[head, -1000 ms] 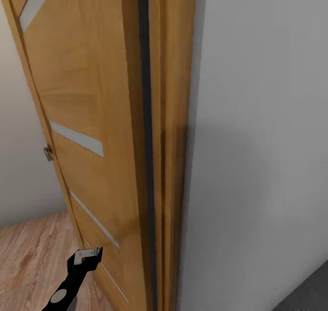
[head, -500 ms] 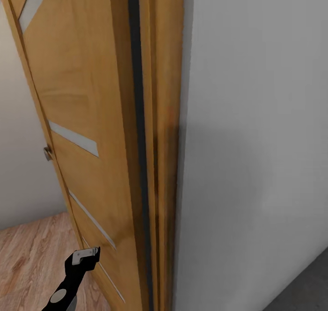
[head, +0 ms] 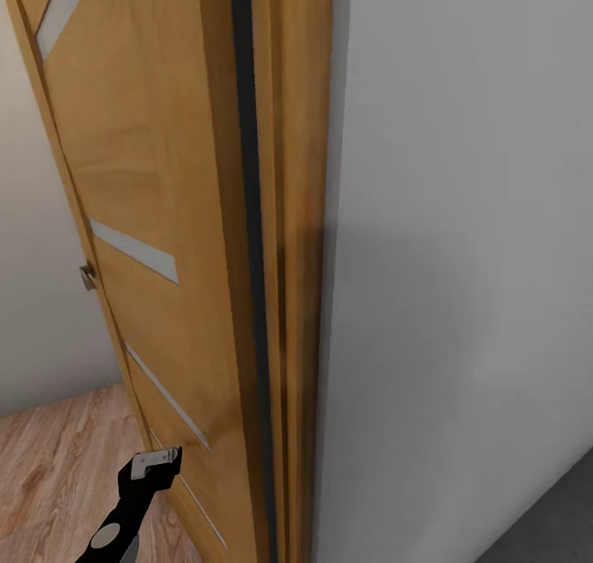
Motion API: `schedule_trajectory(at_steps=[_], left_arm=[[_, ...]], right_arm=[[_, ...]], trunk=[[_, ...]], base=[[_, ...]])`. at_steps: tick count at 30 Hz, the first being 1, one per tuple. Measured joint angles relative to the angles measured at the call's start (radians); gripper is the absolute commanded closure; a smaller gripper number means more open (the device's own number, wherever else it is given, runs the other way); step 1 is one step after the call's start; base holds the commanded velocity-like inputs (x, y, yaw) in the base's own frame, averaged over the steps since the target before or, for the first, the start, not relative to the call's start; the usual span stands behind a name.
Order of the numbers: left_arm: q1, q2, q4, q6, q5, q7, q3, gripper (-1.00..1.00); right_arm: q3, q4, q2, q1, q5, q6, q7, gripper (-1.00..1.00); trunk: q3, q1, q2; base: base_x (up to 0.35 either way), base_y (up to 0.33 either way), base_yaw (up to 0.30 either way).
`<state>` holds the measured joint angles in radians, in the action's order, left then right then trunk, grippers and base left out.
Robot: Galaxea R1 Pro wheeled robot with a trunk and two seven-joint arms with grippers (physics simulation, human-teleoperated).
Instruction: Move the two storage containers from the living room to the garage. In the garage, place one container on the floor and stack the other container on top of it (either order is fine).
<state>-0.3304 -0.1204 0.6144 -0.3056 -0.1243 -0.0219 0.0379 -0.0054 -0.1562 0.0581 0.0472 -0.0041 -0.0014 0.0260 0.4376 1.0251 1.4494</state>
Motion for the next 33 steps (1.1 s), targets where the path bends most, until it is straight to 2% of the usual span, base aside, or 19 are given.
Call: schedule_trajectory(at_steps=[7, 9, 14, 33], left_arm=[[0.0, 0.0, 0.0, 0.0, 0.0, 0.006, 0.0, -1.0], [0.002, 0.0, 0.0, 0.0, 0.001, 0.03, 0.015, -1.0], [0.0, 0.0, 0.001, 0.0, 0.007, 0.036, -0.005, -1.0], [0.0, 0.0, 0.0, 0.0, 0.007, 0.035, -0.005, -1.0]], right_arm=[[0.0, 0.0, 0.0, 0.0, 0.0, 0.0, 0.0, -1.0], [0.0, 0.0, 0.0, 0.0, 0.0, 0.0, 0.0, -1.0], [0.0, 0.0, 0.0, 0.0, 0.001, 0.0, 0.0, -1.0], [0.0, 0.0, 0.0, 0.0, 0.0, 0.0, 0.0, -1.0]], trunk=[[0.0, 0.0, 0.0], [0.0, 0.0, 0.0], [0.0, 0.0, 0.0], [0.0, 0.0, 0.0]], base=[[0.014, 0.0, 0.0], [0.098, 0.0, 0.0], [0.084, 0.0, 0.0], [0.007, 0.0, 0.0]])
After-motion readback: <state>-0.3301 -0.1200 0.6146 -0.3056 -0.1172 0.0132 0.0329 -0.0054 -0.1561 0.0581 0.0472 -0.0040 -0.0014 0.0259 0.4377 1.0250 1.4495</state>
